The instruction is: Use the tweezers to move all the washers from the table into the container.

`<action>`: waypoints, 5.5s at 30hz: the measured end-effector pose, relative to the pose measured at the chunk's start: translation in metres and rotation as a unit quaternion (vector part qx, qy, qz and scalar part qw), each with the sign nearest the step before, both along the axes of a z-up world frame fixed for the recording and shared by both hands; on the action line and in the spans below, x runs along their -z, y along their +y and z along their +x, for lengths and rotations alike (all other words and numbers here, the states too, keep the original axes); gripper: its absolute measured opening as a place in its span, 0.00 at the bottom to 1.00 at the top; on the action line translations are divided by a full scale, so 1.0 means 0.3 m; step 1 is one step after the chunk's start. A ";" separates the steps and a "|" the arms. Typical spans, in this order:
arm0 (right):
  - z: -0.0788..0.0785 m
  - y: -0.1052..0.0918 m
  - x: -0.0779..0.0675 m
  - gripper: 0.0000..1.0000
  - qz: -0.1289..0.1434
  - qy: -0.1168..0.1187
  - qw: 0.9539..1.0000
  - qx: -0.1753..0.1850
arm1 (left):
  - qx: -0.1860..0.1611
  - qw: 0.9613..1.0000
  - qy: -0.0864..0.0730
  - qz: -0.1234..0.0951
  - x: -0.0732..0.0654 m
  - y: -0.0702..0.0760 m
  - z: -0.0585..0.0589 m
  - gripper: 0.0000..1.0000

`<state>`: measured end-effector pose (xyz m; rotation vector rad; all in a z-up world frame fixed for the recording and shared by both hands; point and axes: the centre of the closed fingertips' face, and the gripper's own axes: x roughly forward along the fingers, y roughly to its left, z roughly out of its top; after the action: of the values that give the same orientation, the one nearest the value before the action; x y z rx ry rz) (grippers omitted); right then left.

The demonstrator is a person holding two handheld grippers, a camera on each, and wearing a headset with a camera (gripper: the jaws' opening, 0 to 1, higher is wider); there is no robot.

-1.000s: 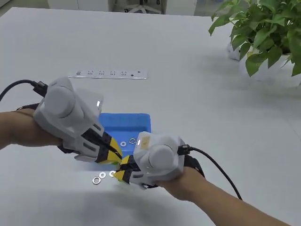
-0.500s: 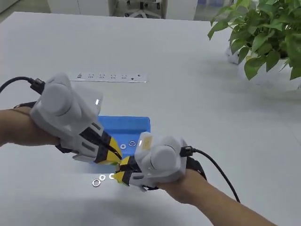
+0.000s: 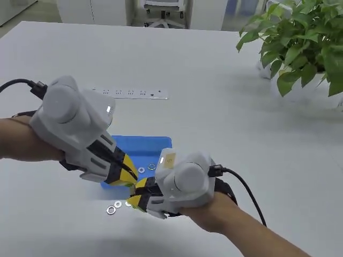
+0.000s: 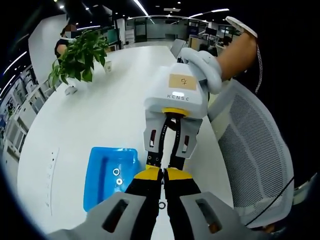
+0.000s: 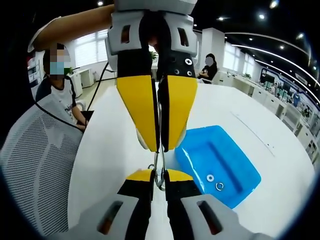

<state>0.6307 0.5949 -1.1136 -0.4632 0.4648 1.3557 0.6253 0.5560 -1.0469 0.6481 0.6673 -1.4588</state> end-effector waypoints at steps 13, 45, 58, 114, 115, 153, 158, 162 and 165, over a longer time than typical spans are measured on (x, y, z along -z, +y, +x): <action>0.030 0.011 -0.073 0.10 0.000 -0.006 1.000 -0.003 | -0.005 1.000 -0.009 -0.004 -0.075 0.008 0.024 0.05; 0.214 0.019 -0.078 0.10 0.006 -0.022 1.000 -0.010 | -0.013 0.999 -0.038 -0.001 -0.074 0.014 0.199 0.05; 0.276 0.035 -0.005 0.10 0.004 -0.014 1.000 -0.011 | -0.013 0.999 -0.030 0.010 -0.001 0.025 0.264 0.05; 0.267 0.026 0.000 0.11 -0.005 -0.011 1.000 -0.018 | -0.012 0.999 -0.032 0.021 0.003 0.033 0.261 0.05; 0.265 0.026 -0.004 0.11 -0.004 -0.012 1.000 -0.018 | -0.013 0.999 -0.031 0.021 -0.003 0.032 0.257 0.05; 0.096 0.055 -0.043 0.12 -0.009 -0.019 0.999 -0.043 | -0.026 0.999 -0.033 0.019 -0.033 0.072 0.094 0.06; 0.080 0.051 -0.025 0.12 -0.013 -0.017 0.999 -0.046 | -0.027 0.999 -0.029 0.016 -0.014 0.068 0.079 0.06; 0.068 0.050 -0.012 0.12 -0.014 -0.015 0.999 -0.046 | -0.027 0.999 -0.025 0.017 -0.001 0.067 0.071 0.06; 0.061 0.049 0.000 0.12 -0.015 -0.012 0.999 -0.047 | -0.026 0.999 -0.023 0.019 0.011 0.065 0.063 0.06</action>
<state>0.6489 0.6098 -1.1137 -0.5305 0.4487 1.4345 0.6442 0.5756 -1.0502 0.6877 0.6724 -1.3827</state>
